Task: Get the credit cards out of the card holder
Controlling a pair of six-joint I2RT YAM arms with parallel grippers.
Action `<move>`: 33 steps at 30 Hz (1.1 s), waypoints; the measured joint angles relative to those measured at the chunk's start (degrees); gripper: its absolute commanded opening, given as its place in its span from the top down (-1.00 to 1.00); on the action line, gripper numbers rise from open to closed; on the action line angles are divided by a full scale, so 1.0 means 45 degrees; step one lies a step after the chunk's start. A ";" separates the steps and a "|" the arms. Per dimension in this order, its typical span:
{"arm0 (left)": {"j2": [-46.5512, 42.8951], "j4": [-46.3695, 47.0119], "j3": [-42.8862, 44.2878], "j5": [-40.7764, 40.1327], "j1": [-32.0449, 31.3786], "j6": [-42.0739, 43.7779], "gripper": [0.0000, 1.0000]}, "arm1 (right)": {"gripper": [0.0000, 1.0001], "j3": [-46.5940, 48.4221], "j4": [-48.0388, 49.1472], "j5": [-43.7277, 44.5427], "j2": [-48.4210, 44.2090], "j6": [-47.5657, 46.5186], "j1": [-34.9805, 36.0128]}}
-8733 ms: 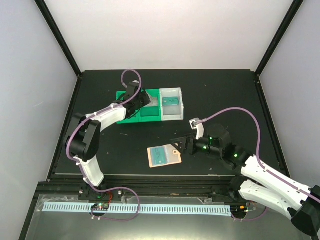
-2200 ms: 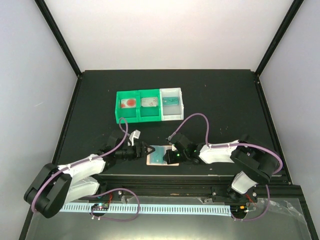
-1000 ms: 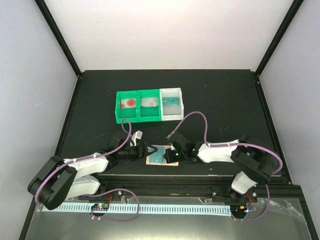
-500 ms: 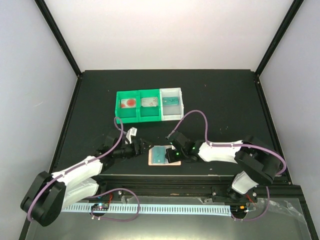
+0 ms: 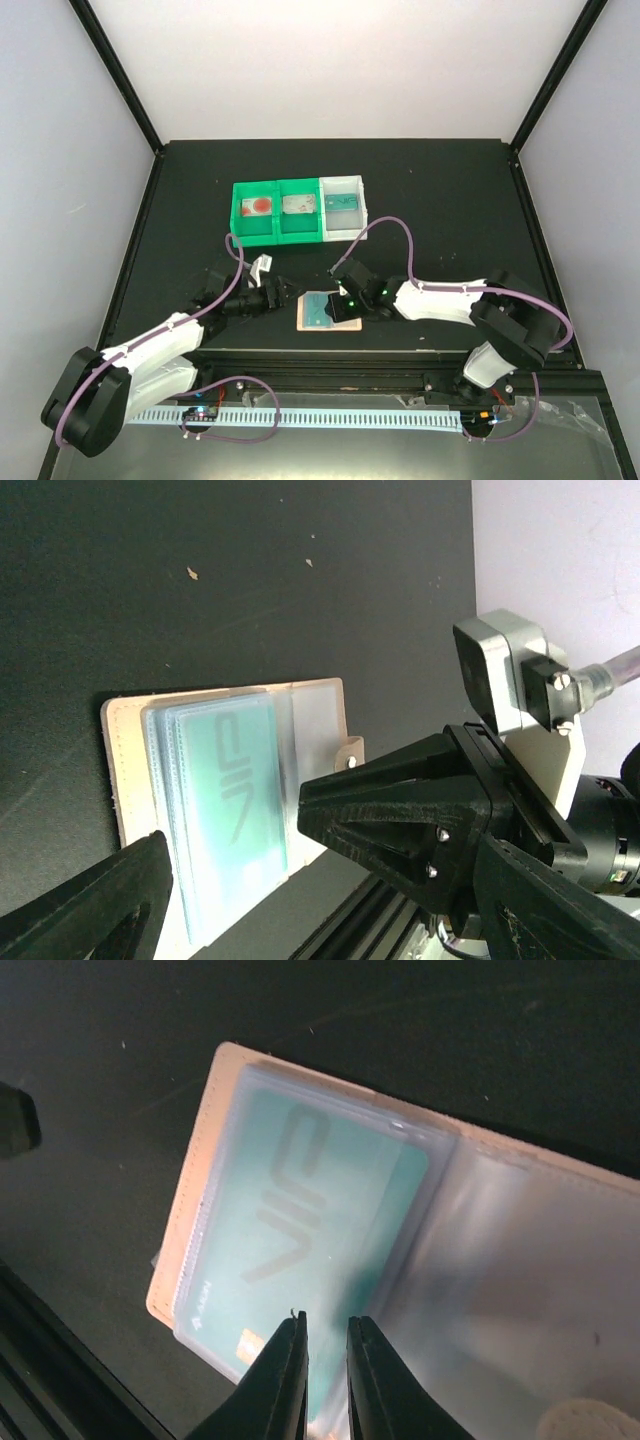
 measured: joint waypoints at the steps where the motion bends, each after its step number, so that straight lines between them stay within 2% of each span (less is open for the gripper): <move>1: 0.0000 0.0000 0.0000 0.0068 0.0000 -0.0005 -0.69 | 0.74 0.0112 -0.0034 0.0005 0.0044 0.0000 0.0000; 11: 0.0772 0.0593 -0.0073 0.0699 0.0000 -0.0073 -0.69 | 0.90 0.0515 -0.0568 0.0223 0.0845 -0.0053 0.0034; 27: 0.2769 0.3473 -0.0369 0.1462 -0.0461 -0.1209 -0.68 | 0.92 0.0471 -0.0593 0.0753 0.0801 -0.0053 0.0257; 33: 0.3774 0.4172 -0.0364 0.1535 -0.0641 -0.1360 -0.44 | 0.93 0.0291 -0.0321 0.0748 0.0729 -0.0029 0.0257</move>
